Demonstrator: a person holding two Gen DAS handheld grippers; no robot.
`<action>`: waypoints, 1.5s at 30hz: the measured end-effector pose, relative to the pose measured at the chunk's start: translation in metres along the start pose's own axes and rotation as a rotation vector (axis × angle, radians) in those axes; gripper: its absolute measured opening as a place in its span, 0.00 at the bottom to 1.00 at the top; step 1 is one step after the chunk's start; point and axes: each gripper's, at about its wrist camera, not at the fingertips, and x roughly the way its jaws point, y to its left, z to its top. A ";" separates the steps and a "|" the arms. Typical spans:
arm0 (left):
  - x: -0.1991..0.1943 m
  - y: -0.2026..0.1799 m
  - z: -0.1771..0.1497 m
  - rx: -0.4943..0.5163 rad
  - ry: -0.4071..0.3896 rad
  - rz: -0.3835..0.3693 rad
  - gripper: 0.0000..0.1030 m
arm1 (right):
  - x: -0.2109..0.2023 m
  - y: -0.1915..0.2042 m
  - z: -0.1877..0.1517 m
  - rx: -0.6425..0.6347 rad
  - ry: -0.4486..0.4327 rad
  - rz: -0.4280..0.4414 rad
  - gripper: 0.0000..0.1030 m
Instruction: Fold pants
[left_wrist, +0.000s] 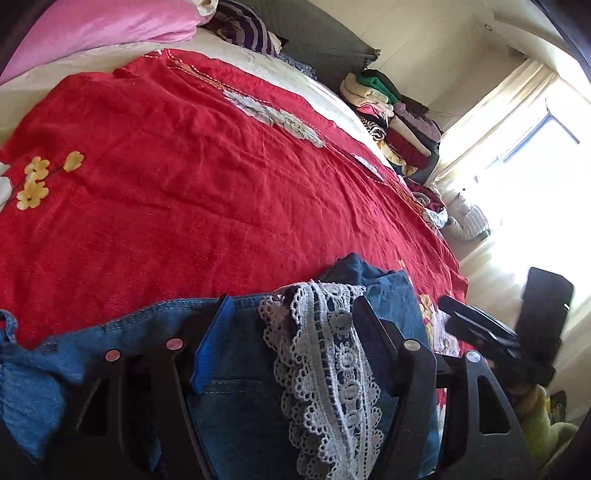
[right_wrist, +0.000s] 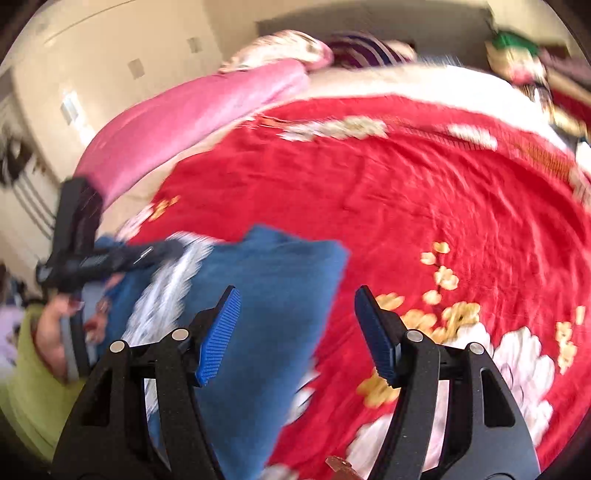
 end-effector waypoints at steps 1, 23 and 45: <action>0.001 0.001 0.000 -0.008 0.002 -0.003 0.63 | 0.004 -0.006 0.000 0.017 0.009 0.016 0.56; 0.037 -0.033 0.002 0.091 0.039 0.116 0.28 | 0.047 -0.021 -0.017 0.017 0.055 0.092 0.16; -0.033 -0.068 -0.037 0.259 -0.069 0.374 0.70 | -0.056 0.015 -0.071 -0.126 -0.049 -0.093 0.81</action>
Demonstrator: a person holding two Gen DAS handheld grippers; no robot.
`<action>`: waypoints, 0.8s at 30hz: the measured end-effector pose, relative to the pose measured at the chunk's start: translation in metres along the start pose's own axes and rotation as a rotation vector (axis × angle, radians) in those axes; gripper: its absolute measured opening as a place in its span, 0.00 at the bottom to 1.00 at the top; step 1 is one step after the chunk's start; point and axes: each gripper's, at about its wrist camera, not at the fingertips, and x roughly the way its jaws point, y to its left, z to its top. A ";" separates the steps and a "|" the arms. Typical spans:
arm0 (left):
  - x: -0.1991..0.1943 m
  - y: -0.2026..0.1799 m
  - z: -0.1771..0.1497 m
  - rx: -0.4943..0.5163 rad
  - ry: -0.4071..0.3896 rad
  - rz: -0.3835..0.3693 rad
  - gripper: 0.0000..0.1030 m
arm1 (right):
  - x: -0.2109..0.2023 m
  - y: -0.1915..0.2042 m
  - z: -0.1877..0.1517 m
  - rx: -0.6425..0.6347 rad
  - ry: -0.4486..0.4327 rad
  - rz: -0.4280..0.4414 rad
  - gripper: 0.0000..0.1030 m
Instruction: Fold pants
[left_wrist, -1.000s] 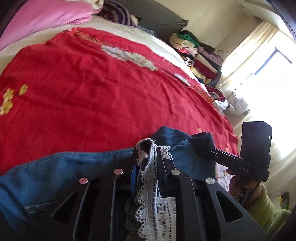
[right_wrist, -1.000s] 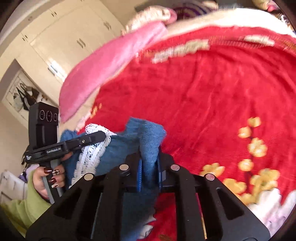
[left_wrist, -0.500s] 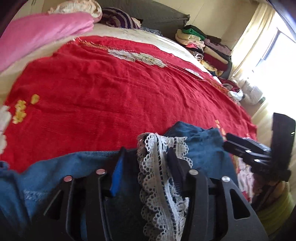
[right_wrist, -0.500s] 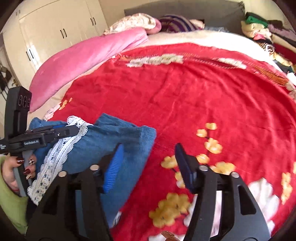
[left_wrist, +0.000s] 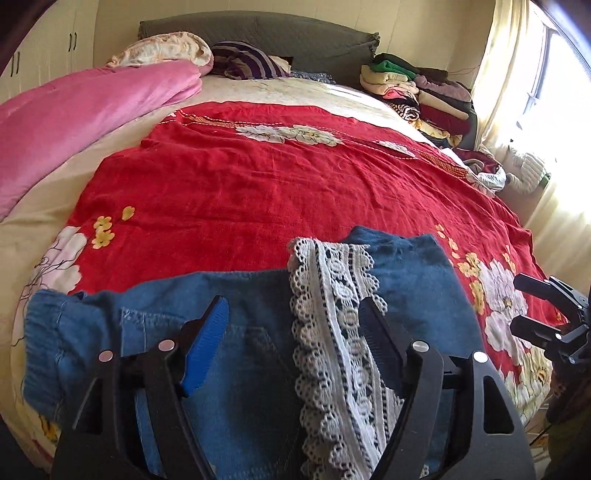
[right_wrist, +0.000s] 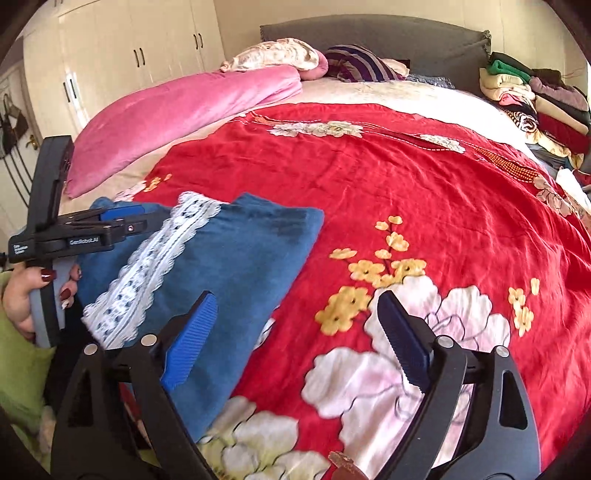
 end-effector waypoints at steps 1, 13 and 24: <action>-0.003 0.000 -0.002 0.002 0.000 0.002 0.70 | -0.002 0.002 -0.002 -0.003 0.002 0.002 0.81; -0.049 -0.001 -0.026 0.015 -0.002 0.016 0.70 | -0.020 0.033 -0.014 -0.055 -0.003 0.042 0.83; -0.085 0.014 -0.063 -0.017 0.039 0.005 0.70 | -0.024 0.061 -0.029 -0.104 -0.002 0.076 0.83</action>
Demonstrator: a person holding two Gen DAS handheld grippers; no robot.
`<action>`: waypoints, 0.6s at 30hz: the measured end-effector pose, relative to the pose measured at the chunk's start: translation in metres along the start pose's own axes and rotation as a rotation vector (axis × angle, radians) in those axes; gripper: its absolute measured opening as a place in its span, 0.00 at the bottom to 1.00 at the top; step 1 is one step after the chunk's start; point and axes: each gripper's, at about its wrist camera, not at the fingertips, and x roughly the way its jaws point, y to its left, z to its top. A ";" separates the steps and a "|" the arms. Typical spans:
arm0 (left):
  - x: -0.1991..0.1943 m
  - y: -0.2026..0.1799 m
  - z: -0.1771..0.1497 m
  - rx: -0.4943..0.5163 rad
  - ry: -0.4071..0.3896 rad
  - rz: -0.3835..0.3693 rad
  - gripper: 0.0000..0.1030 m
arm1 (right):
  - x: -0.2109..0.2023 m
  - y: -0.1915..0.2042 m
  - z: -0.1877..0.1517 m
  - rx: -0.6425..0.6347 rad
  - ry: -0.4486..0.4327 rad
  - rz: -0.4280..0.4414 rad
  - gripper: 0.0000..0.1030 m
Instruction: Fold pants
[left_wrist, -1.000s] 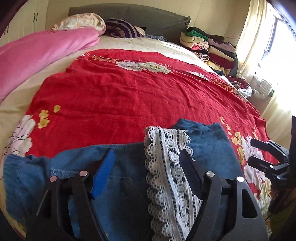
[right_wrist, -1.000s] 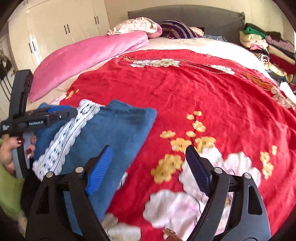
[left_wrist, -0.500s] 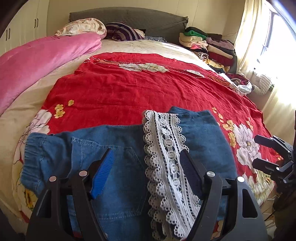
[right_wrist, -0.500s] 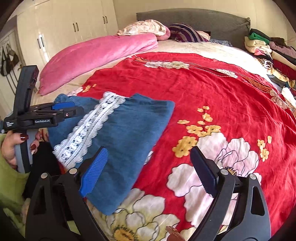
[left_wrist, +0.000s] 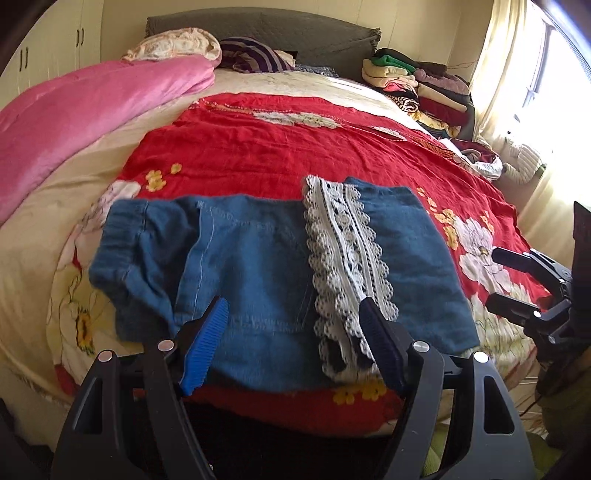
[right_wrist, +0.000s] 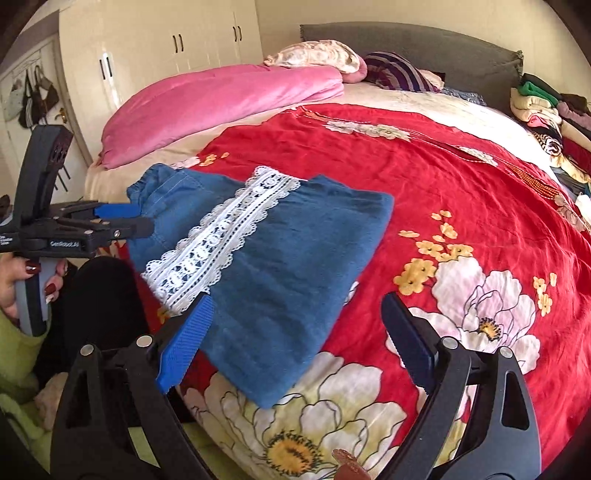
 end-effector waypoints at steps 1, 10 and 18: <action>-0.001 0.001 -0.002 -0.008 0.004 -0.006 0.70 | 0.000 0.002 -0.001 -0.003 0.000 0.005 0.83; 0.013 -0.010 -0.015 -0.042 0.073 -0.107 0.70 | -0.007 0.013 -0.005 -0.028 -0.017 0.024 0.83; 0.035 -0.021 -0.024 -0.059 0.129 -0.120 0.70 | -0.004 0.021 -0.013 -0.070 -0.013 0.047 0.83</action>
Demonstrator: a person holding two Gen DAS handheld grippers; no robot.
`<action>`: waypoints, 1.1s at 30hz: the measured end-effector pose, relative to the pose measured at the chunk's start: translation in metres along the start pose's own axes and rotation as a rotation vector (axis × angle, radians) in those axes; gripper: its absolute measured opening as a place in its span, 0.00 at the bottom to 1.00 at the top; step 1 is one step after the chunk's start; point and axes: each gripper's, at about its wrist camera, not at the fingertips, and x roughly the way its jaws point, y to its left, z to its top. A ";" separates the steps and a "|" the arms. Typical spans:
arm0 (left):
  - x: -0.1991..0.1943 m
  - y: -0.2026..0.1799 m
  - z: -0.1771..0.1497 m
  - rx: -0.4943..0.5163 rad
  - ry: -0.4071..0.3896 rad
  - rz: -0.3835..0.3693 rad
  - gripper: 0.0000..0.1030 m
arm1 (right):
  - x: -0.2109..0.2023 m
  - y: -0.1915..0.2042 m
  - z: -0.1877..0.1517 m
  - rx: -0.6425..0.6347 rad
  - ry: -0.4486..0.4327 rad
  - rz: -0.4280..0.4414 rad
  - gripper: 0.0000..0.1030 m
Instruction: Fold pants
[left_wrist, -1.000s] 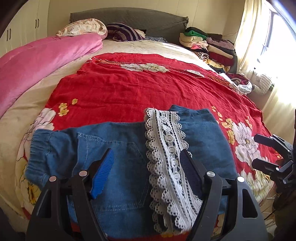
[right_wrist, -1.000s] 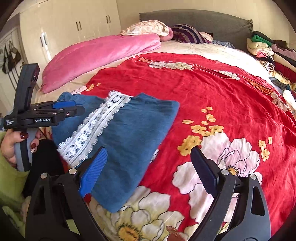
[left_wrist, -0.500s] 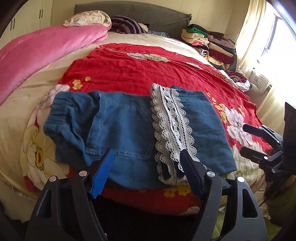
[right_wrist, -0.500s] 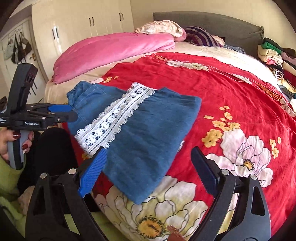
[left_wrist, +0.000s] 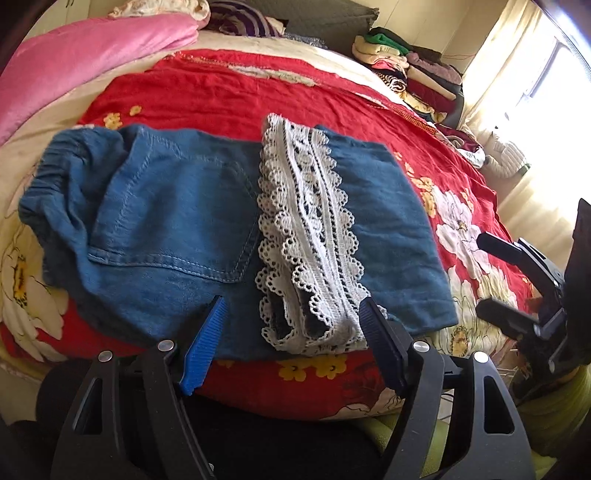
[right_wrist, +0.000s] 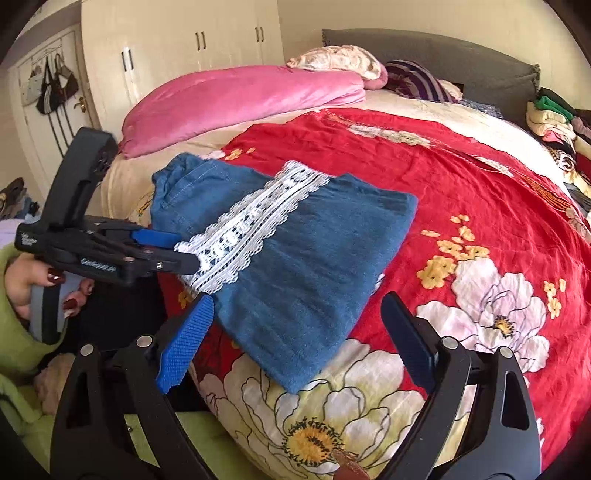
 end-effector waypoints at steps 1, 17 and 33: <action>0.002 -0.001 0.000 0.002 0.004 0.000 0.70 | 0.002 0.003 -0.001 -0.009 0.004 0.004 0.83; 0.012 0.002 -0.007 0.032 0.014 0.015 0.26 | 0.051 0.028 -0.011 -0.101 0.136 0.068 0.49; -0.001 -0.001 -0.005 0.058 -0.014 0.048 0.50 | 0.034 0.009 -0.019 -0.013 0.127 0.058 0.63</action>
